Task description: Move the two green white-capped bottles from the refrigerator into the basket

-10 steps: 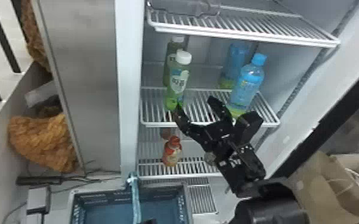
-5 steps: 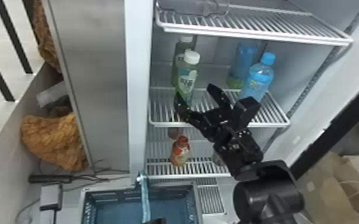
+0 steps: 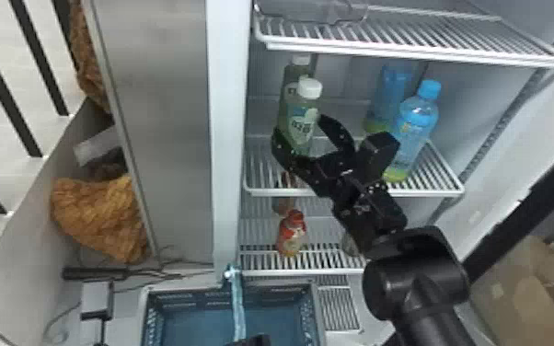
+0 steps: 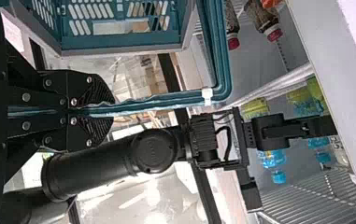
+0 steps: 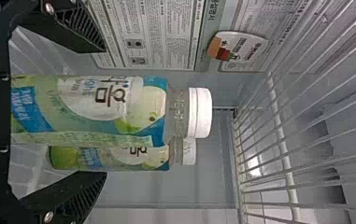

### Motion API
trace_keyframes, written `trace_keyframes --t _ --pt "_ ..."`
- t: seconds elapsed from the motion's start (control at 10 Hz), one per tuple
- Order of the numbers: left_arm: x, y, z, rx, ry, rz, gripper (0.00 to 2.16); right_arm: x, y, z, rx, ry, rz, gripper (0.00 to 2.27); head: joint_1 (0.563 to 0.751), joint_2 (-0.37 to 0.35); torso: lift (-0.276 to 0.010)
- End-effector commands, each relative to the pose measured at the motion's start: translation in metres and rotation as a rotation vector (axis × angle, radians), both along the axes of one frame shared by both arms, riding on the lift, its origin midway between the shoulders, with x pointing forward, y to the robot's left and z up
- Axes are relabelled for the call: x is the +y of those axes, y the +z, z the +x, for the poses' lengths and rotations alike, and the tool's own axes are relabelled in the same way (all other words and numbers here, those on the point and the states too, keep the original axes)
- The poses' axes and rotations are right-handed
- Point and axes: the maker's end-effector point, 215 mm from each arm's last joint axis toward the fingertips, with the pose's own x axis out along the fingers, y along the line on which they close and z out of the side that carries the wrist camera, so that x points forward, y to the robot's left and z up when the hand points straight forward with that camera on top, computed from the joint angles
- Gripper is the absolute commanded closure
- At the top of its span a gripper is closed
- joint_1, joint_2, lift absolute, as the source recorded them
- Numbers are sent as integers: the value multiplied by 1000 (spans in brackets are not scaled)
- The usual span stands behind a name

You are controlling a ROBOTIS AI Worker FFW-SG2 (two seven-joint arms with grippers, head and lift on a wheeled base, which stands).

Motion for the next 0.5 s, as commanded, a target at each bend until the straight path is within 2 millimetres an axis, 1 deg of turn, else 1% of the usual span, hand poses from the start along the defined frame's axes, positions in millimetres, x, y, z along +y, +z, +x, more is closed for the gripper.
trace_keyframes --t 0.0,0.1,0.2,0.4 --pt "1 0 1 -1 2 0 1191 9 3 6 3 20 11 366 695 -148 -4" --pt "1 0 1 -1 2 0 1191 17 0 5 17 39 28 791 695 -140 -4" --pt "1 0 0 1 4 -1 1191 16 -1 3 21 37 43 970 695 -134 -4" --pt "1 -1 -1 4 4 -1 1191 12 5 0 8 28 46 970 695 -126 -4"
